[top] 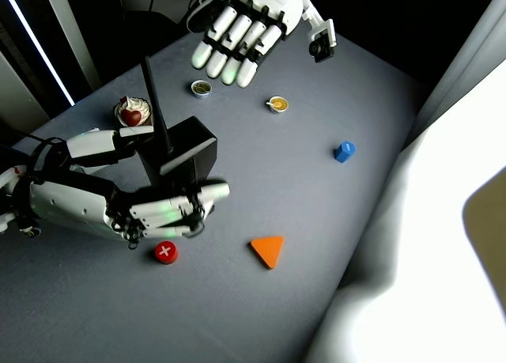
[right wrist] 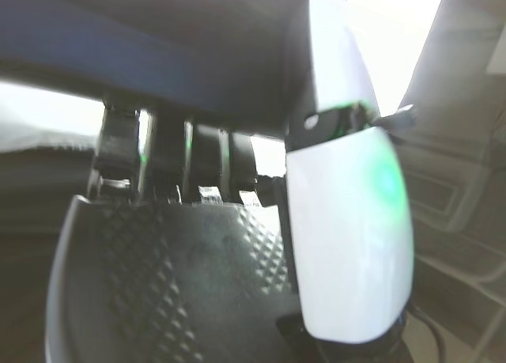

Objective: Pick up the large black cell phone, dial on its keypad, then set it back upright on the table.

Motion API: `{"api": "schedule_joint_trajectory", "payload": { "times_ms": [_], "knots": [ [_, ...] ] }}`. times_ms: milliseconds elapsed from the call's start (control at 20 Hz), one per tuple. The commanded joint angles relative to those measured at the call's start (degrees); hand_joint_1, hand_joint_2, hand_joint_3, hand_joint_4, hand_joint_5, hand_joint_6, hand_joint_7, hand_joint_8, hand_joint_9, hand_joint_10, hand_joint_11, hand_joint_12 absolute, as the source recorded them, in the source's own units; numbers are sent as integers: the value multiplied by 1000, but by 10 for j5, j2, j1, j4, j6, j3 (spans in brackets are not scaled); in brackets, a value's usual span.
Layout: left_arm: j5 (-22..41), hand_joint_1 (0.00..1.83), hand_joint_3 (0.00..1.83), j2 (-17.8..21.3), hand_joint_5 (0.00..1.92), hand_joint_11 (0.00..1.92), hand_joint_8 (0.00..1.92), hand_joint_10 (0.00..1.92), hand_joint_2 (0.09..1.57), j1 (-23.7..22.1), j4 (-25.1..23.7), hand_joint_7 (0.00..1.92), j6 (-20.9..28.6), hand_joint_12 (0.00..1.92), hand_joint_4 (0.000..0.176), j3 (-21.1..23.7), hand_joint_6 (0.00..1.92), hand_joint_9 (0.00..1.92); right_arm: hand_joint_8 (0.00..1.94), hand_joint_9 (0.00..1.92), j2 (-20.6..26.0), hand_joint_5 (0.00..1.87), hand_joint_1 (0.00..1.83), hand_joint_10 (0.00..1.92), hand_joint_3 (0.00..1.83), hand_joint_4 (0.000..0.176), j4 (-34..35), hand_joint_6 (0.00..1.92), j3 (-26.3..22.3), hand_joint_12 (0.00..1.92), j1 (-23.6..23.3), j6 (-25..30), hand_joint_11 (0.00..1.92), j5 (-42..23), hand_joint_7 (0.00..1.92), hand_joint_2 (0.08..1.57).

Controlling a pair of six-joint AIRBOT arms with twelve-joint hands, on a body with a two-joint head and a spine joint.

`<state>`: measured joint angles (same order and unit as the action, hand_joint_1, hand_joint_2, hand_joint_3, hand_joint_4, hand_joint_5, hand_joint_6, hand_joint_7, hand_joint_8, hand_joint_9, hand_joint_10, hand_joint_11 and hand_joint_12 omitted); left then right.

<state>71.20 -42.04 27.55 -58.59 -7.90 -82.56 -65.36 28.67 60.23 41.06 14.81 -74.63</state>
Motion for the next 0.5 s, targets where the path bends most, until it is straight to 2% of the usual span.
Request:
{"api": "schedule_joint_trajectory", "payload": {
  "times_ms": [0, 100, 150, 200, 300, 350, 400, 450],
  "knots": [
    [42, 126, 0, -1, 250, 0, 6, 7, 1173, -9, 46, 276, 3, 590, 0, -1, 8, 254, 796, 996, 4, 938, 1491, 1043, 2, 0, -18, 888, 0, 1604, 0, 8, 804, -62, 1009, 1095],
    [41, 95, 1, 0, 220, 0, 1, 1, 1182, -9, 42, 251, 7, 537, 0, -2, 1, 235, 851, 954, 4, 946, 1489, 1081, 1, 0, -23, 910, 0, 1629, 0, 8, 770, -63, 991, 1104],
    [41, 121, 0, 0, 226, 0, 1, 3, 1181, -9, 41, 253, 13, 576, 0, -2, 2, 243, 867, 929, 4, 942, 1489, 1112, 1, 0, -25, 947, 0, 1632, 0, 8, 732, -64, 988, 1111],
    [40, 71, 2, 1, 203, 0, 0, 0, 1190, -9, 35, 232, 18, 562, 0, -1, 0, 229, 869, 934, 4, 927, 1489, 1108, 0, 0, -28, 971, -1, 1626, 0, 8, 738, -65, 984, 1112],
    [42, 95, 0, 2, 221, 0, 6, 4, 1183, -10, 24, 254, 26, 575, 0, 1, 5, 241, 903, 956, 4, 915, 1490, 1095, 0, 0, -38, 955, 0, 1621, -1, 8, 774, -65, 954, 1112],
    [46, 85, 0, 4, 219, 0, 5, 2, 1185, -12, 25, 260, 21, 547, 0, 3, 2, 239, 977, 917, 4, 908, 1489, 1158, 3, 0, -44, 979, 0, 1635, -5, 8, 740, -68, 912, 1124],
    [49, 74, 1, 6, 213, 0, 2, 0, 1188, -15, 33, 256, 10, 535, 0, 6, 0, 236, 1054, 852, 4, 908, 1391, 1332, 3, 0, -48, 1027, 0, 1463, -10, 8, 673, -71, 892, 1143],
    [50, 77, 1, 7, 213, 0, 1, 0, 1189, -15, 48, 256, -1, 532, 0, 8, 1, 236, 1032, 874, 4, 893, 1468, 1263, 3, 0, -50, 981, 0, 1621, -13, 8, 712, -72, 890, 1138]
  ]
}}
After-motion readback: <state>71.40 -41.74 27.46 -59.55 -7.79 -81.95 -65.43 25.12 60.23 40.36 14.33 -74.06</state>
